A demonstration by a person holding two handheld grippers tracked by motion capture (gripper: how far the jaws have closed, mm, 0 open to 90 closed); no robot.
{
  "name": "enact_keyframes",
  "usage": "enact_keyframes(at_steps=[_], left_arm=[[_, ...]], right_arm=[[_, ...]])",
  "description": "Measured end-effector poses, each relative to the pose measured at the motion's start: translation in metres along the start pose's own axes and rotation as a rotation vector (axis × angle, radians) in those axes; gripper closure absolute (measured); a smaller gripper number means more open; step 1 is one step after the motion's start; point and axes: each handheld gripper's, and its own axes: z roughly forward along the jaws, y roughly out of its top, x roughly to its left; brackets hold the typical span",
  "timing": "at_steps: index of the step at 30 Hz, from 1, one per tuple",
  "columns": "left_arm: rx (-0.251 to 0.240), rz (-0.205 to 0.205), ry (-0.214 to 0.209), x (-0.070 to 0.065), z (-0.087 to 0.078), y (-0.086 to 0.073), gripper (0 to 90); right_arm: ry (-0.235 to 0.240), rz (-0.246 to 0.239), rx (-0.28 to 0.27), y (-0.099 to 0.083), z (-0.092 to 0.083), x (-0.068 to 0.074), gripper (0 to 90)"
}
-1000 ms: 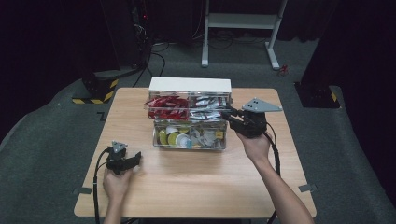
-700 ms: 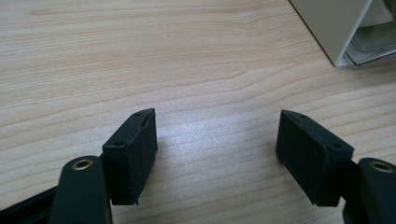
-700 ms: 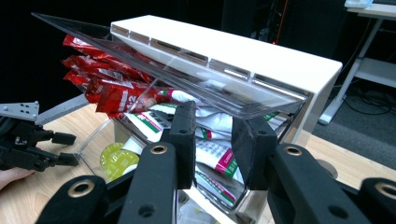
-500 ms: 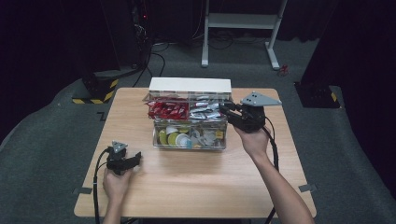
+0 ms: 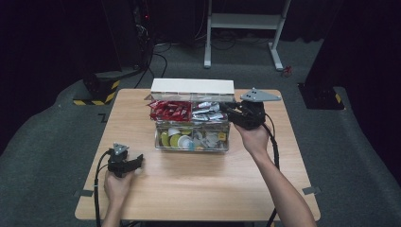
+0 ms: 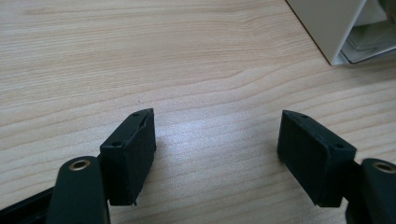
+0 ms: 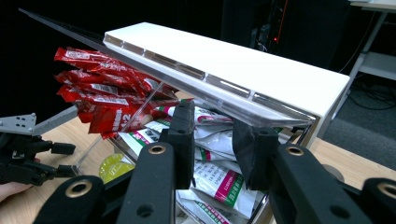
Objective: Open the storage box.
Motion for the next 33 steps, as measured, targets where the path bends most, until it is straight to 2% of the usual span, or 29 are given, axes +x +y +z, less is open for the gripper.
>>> enact_keyframes(at_steps=[5, 7, 13, 18, 23, 29, 32, 33], left_arm=[[-0.011, -0.04, -0.04, 0.004, -0.004, 0.0, 32.9], [-0.021, -0.041, -0.042, 0.004, -0.006, 0.0, 32.9], [-0.067, -0.039, -0.087, 0.0, -0.016, 0.01, 32.7], [-0.123, -0.068, -0.169, 0.001, -0.031, 0.02, 34.8], [-0.168, -0.053, -0.192, 0.001, -0.052, 0.035, 35.5], [-0.221, -0.049, -0.221, -0.004, -0.067, 0.05, 37.6], [-0.252, -0.028, -0.246, -0.009, -0.077, 0.064, 39.7], [-0.252, -0.028, -0.246, -0.009, -0.077, 0.064, 39.7]], right_arm=[[-0.002, 0.006, 0.001, 0.005, 0.001, -0.001, 68.3], [-0.002, 0.006, 0.003, 0.006, 0.001, -0.001, 68.3], [-0.004, 0.009, 0.006, 0.006, 0.004, -0.003, 68.0], [-0.01, 0.009, 0.014, 0.006, 0.006, -0.003, 67.7], [-0.014, 0.011, 0.019, 0.006, 0.007, -0.004, 67.7], [-0.01, 0.013, 0.019, 0.006, 0.007, -0.005, 67.7], [-0.004, 0.025, 0.016, 0.006, 0.008, -0.006, 67.7], [-0.004, 0.025, 0.016, 0.006, 0.008, -0.006, 67.7]])
